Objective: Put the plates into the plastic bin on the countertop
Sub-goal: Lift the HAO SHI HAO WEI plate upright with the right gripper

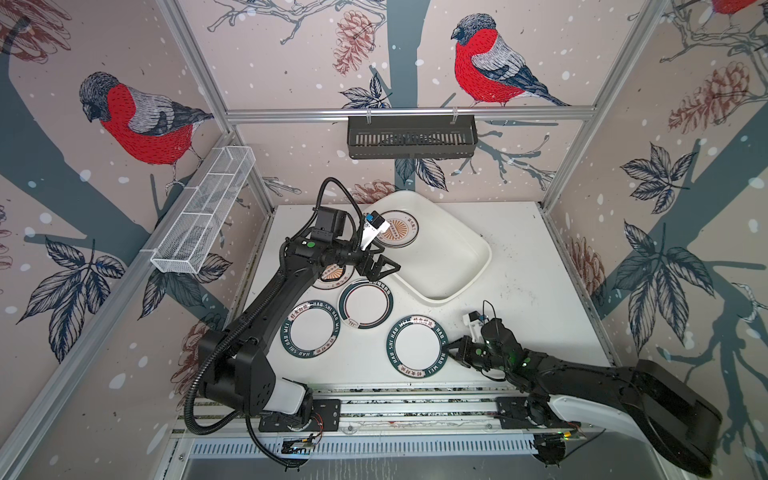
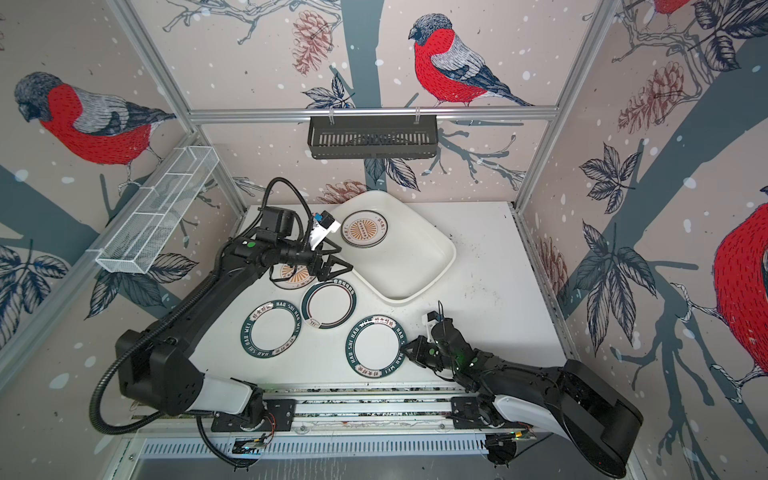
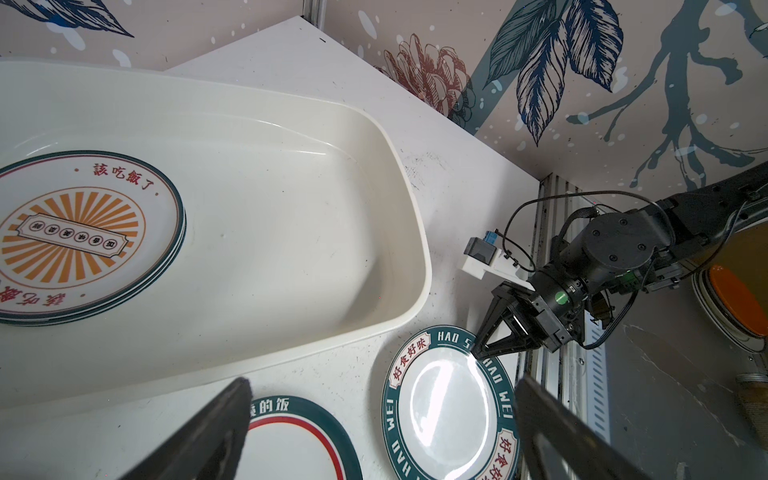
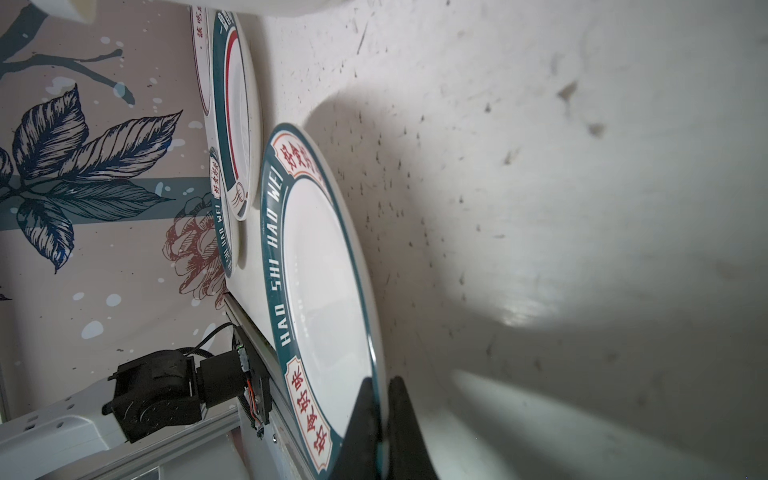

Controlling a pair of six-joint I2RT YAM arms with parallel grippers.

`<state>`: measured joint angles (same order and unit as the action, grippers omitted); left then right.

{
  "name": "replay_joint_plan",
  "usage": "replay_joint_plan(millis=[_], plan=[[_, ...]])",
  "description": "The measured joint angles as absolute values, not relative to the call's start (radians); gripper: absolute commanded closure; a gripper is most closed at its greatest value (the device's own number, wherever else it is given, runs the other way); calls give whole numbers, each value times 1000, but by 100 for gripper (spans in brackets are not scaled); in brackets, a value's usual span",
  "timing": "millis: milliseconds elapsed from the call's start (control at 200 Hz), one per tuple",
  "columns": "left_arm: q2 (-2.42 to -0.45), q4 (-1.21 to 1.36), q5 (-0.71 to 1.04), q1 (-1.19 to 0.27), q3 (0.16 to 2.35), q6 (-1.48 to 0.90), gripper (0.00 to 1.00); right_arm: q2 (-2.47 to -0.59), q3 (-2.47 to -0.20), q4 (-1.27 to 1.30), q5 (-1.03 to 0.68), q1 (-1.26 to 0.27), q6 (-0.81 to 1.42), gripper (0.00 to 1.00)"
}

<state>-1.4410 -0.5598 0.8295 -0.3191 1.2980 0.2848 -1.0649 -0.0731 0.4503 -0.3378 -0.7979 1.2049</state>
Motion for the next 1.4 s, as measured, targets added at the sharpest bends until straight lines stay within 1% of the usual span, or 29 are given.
replay_joint_plan(millis=[245,430,765,1036,1216,1401], plan=[[-1441,-557,824,-321,1298,283,2,-1054,-89,445,-352,-796,1206,97],[-1442,-558,772,-322,1318,263,3,-1041,-124,429,-371,-795,1204,97],[-1438,-564,587,-323,1397,281,3,-1016,-195,313,-390,-795,1168,97],[-1435,-562,510,-323,1397,286,3,-1058,-260,242,-427,-795,1119,97],[-1435,-537,390,-321,1397,234,3,-1093,-327,210,-454,-796,1084,97],[-1431,-508,305,-294,1396,202,3,-1148,-413,167,-495,-796,1031,97]])
